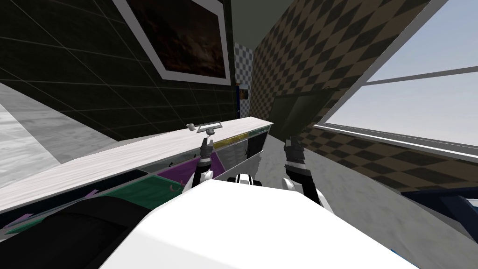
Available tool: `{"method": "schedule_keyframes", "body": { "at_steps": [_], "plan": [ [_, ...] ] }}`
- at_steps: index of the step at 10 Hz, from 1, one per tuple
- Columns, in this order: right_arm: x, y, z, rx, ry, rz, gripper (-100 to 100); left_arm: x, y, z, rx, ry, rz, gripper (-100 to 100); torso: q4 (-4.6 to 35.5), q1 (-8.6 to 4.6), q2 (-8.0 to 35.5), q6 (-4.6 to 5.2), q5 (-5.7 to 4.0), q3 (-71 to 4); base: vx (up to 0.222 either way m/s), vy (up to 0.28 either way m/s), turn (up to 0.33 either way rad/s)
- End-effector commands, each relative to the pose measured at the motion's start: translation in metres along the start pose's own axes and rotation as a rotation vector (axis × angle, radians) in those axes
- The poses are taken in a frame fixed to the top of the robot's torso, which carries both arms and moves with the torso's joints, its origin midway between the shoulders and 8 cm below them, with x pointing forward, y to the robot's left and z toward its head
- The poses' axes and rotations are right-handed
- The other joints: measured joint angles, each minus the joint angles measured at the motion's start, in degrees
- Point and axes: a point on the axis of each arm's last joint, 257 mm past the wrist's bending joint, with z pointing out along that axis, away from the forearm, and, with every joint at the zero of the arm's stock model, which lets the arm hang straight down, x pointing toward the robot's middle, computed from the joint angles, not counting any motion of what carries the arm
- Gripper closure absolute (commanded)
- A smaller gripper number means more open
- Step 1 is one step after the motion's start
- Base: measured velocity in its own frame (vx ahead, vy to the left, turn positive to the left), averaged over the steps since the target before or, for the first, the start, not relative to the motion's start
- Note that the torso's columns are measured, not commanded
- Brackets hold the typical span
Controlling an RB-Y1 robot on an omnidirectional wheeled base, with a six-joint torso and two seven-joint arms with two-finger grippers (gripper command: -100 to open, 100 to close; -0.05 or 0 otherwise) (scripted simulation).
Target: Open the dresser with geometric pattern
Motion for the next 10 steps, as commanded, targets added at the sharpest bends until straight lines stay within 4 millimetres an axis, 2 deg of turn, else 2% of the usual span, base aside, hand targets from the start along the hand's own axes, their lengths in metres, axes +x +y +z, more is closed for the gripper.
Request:
{"method": "schedule_keyframes", "body": {
  "at_steps": [1, 10],
  "plan": [
    [0.000, 0.000, 0.000, 0.000, 0.000, 0.000, 0, -0.005, 0.014, -0.009, -0.012, -0.010, -0.017, -100, 0.0, 0.02, 0.0, 0.00, 0.00, 0.0, 0.048, -0.053, 0.041],
    [0.000, 0.000, 0.000, 0.000, 0.000, 0.000, 0, -0.032, 0.067, -0.055, -0.071, -0.094, -0.097, -100, 0.0, -0.06, 0.0, 0.01, -0.03, 0.0, 0.077, -0.096, 0.050]
  ]
}}
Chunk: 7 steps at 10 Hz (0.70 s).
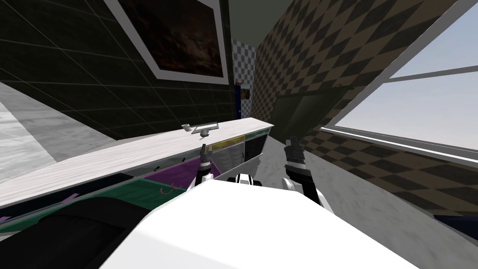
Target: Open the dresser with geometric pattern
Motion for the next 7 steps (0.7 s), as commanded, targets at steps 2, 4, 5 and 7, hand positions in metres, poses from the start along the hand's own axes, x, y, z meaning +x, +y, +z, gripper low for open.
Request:
{"method": "schedule_keyframes", "body": {
  "at_steps": [2, 4, 5, 7],
  "plan": [
    [0.000, 0.000, 0.000, 0.000, 0.000, 0.000, 0, -0.012, 0.018, -0.016, -0.024, -0.034, -0.024, -100, 0.0, -0.08, 0.0, -0.02, -0.01, 0.0, 0.077, -0.100, 0.052],
    [0.000, 0.000, 0.000, 0.000, 0.000, 0.000, 0, -0.021, 0.029, -0.029, -0.033, -0.066, -0.046, -100, -0.1, 0.09, -0.1, 0.07, 0.13, 0.0, 0.059, -0.082, 0.058],
    [0.000, 0.000, 0.000, 0.000, 0.000, 0.000, 0, -0.026, 0.034, -0.035, -0.038, -0.081, -0.056, -100, -0.2, 0.06, -0.2, 0.07, 0.18, -0.1, 0.084, -0.119, 0.048],
    [0.000, 0.000, 0.000, 0.000, 0.000, 0.000, 0, -0.031, 0.044, -0.046, -0.059, -0.099, -0.063, -100, -0.1, 0.07, -0.2, 0.09, 0.06, -0.1, 0.057, -0.079, 0.039]
  ]
}}
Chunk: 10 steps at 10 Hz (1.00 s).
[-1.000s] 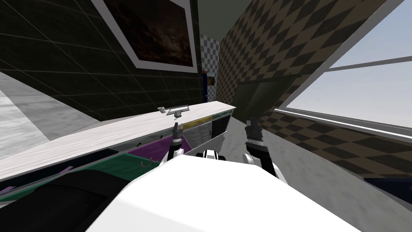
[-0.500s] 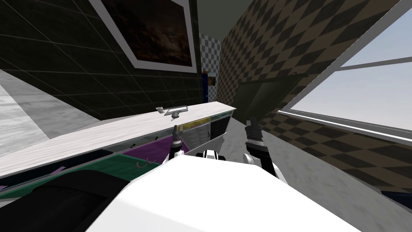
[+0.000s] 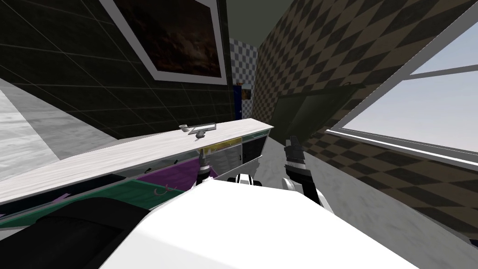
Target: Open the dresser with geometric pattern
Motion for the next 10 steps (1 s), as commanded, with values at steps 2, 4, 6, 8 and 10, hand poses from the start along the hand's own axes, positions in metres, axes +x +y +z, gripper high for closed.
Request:
{"method": "schedule_keyframes", "body": {
  "at_steps": [2, 4, 6, 8, 10],
  "plan": [
    [0.000, 0.000, 0.000, 0.000, 0.000, 0.000, 0, -0.014, 0.020, -0.022, -0.030, -0.049, -0.027, -100, 0.0, -0.04, 0.0, -0.04, 0.00, 0.0, 0.066, -0.102, 0.051],
    [0.000, 0.000, 0.000, 0.000, 0.000, 0.000, 0, -0.023, 0.030, -0.036, -0.048, -0.079, -0.039, -100, 0.0, -0.17, 0.0, -0.07, -0.07, 0.0, 0.070, -0.117, 0.053],
    [0.000, 0.000, 0.000, 0.000, 0.000, 0.000, 0, -0.031, 0.036, -0.047, -0.056, -0.105, -0.051, -100, 0.1, -0.03, 0.2, -0.10, -0.05, 0.1, 0.069, -0.098, 0.050],
    [0.000, 0.000, 0.000, 0.000, 0.000, 0.000, 0, -0.034, 0.041, -0.054, -0.066, -0.117, -0.054, -100, 0.1, -0.02, 0.2, -0.10, -0.05, 0.1, 0.057, -0.069, 0.021],
    [0.000, 0.000, 0.000, 0.000, 0.000, 0.000, 0, -0.040, 0.046, -0.064, -0.075, -0.137, -0.061, -100, 0.1, -0.06, 0.2, -0.11, -0.05, 0.1, 0.045, -0.065, 0.041]
  ]
}}
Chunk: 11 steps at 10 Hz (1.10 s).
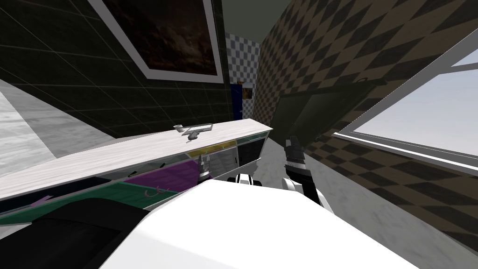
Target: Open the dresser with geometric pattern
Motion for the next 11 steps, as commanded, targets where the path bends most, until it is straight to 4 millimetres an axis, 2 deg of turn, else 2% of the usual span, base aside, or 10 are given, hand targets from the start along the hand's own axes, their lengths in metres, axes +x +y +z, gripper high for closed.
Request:
{"method": "schedule_keyframes", "body": {
  "at_steps": [1, 4, 9, 10, 11],
  "plan": [
    [0.000, 0.000, 0.000, 0.000, 0.000, 0.000, 0, -0.008, 0.007, -0.010, -0.010, -0.024, -0.008, -100, 0.0, -0.04, 0.0, 0.01, -0.01, 0.0, 0.037, -0.066, 0.030],
    [0.000, 0.000, 0.000, 0.000, 0.000, 0.000, 0, -0.011, 0.010, -0.014, -0.014, -0.033, -0.011, -100, 0.0, -0.01, 0.0, 0.01, -0.01, 0.0, 0.029, -0.051, 0.018],
    [0.000, 0.000, 0.000, 0.000, 0.000, 0.000, 0, -0.017, 0.009, 0.026, -0.014, -0.024, -0.015, -100, 0.0, -0.03, 0.0, 0.01, -0.01, 0.0, -0.004, -0.022, 0.018],
    [0.000, 0.000, 0.000, 0.000, 0.000, 0.000, 0, -0.016, 0.009, 0.021, -0.013, -0.026, -0.014, -100, 0.0, -0.04, -0.1, 0.02, -0.02, 0.0, -0.004, -0.010, 0.005],
    [0.000, 0.000, 0.000, 0.000, 0.000, 0.000, 0, -0.015, 0.010, 0.010, -0.014, -0.028, -0.013, 100, 0.0, -0.02, -0.1, 0.02, -0.02, 0.0, 0.004, 0.009, -0.037]
  ]
}}
